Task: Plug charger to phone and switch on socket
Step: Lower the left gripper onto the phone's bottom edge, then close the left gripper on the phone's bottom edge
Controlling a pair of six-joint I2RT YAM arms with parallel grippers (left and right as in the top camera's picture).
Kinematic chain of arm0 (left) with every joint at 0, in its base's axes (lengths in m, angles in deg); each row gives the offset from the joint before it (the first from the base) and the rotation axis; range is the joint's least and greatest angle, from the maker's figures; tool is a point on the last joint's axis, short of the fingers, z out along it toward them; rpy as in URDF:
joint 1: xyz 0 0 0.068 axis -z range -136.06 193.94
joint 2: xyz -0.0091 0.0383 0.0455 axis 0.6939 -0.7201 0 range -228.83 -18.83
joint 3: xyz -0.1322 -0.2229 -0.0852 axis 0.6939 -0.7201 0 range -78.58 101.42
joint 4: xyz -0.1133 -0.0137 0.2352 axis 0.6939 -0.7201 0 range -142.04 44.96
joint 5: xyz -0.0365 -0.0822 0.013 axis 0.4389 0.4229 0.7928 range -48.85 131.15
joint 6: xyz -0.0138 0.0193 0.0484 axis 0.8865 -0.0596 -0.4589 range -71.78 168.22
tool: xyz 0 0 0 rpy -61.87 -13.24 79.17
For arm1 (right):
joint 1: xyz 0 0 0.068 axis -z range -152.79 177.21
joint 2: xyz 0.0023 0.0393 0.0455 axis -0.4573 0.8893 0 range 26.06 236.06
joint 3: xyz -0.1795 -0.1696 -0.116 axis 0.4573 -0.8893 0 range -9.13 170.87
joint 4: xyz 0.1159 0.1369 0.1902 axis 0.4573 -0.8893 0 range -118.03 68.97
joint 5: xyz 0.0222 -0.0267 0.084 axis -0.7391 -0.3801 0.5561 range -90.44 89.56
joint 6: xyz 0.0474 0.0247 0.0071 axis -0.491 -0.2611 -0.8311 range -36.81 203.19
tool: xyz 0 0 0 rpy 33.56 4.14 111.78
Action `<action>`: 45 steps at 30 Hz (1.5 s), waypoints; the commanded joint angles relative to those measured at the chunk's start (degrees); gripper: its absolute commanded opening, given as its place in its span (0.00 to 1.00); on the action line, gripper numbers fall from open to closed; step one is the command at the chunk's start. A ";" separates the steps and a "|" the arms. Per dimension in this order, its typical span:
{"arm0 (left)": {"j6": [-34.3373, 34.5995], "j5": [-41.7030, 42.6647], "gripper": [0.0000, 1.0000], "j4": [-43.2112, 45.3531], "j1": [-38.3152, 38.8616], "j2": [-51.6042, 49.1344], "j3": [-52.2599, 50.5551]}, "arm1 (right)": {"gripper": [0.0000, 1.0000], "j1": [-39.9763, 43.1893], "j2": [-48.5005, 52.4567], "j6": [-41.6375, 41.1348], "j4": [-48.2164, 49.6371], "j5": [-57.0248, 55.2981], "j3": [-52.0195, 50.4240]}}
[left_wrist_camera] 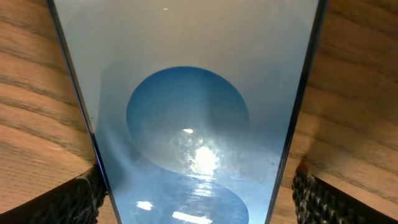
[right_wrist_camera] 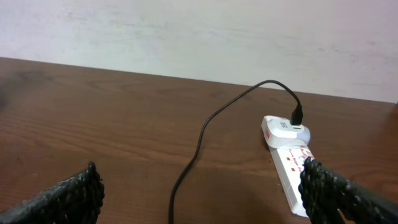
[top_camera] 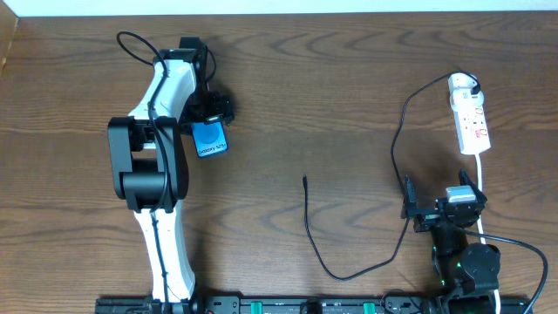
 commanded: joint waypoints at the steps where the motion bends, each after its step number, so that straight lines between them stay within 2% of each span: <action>1: -0.13 3.30 0.98 -0.04 -0.92 -1.07 -0.85 | 0.99 -0.39 -0.33 0.31 -0.20 -0.48 -0.07; 8: -1.90 3.04 0.98 0.26 -3.28 -1.07 -0.85 | 0.99 -0.39 -0.33 0.31 -0.22 -0.48 -0.07; 13: -1.92 -1.77 0.98 0.52 -3.34 -1.07 -0.85 | 0.99 -0.39 -0.33 0.31 -0.20 -0.46 -0.07; 30: -2.05 -1.27 0.98 5.70 -0.46 -1.07 -0.85 | 0.99 -0.39 -0.33 0.31 -0.22 -0.46 -0.07; 36: 1.81 -1.27 0.98 4.39 -0.22 -1.07 -0.85 | 0.99 -0.39 -0.33 0.31 -0.22 -0.48 -0.07; 45: 2.03 -1.27 0.98 2.67 -0.22 -1.07 -0.85 | 0.99 -0.39 -0.33 0.31 -0.20 -0.46 -0.07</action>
